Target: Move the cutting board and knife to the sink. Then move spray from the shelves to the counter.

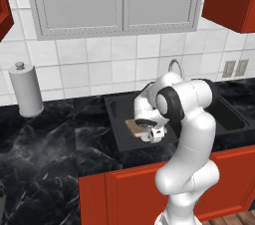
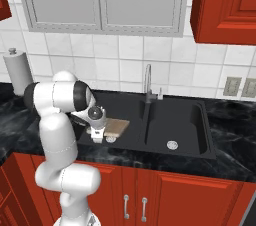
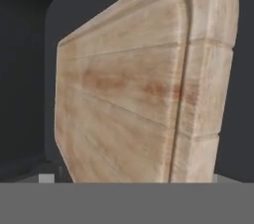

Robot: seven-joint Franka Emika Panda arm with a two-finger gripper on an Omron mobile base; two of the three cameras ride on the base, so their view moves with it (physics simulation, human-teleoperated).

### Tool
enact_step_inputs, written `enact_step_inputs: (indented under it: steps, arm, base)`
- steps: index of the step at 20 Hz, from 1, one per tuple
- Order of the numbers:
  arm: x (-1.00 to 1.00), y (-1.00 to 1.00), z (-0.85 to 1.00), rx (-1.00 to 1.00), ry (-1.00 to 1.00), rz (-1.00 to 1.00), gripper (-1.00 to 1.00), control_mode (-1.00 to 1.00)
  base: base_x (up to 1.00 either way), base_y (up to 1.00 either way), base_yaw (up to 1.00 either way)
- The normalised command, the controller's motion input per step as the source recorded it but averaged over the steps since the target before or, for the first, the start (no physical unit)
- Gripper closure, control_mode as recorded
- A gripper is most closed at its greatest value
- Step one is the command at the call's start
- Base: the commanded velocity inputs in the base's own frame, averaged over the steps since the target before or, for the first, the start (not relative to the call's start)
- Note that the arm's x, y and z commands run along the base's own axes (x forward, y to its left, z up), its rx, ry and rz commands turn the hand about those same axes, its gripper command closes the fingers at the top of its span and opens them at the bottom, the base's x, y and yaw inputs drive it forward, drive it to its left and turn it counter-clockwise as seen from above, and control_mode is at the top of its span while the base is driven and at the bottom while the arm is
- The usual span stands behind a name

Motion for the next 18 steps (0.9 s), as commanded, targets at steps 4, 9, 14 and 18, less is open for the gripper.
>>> enact_step_inputs:
  steps: [4, 9, 14, 18]
  arm:
    - [0.00, 0.00, 0.14, 0.00, 0.30, 0.01, -1.00, -1.00]
    - [0.00, 0.00, 0.27, 0.00, 0.19, 0.06, -1.00, -1.00]
    - [0.00, 0.00, 0.32, 0.00, 0.17, 0.08, -1.00, -1.00]
    - [0.01, 0.00, 0.40, 0.00, 0.18, 0.08, -1.00, -1.00]
  base:
    - [0.00, 0.00, 0.00]
    - [0.00, 0.00, 0.00]
    - [0.00, 0.00, 0.00]
    - [0.00, 0.00, 0.00]
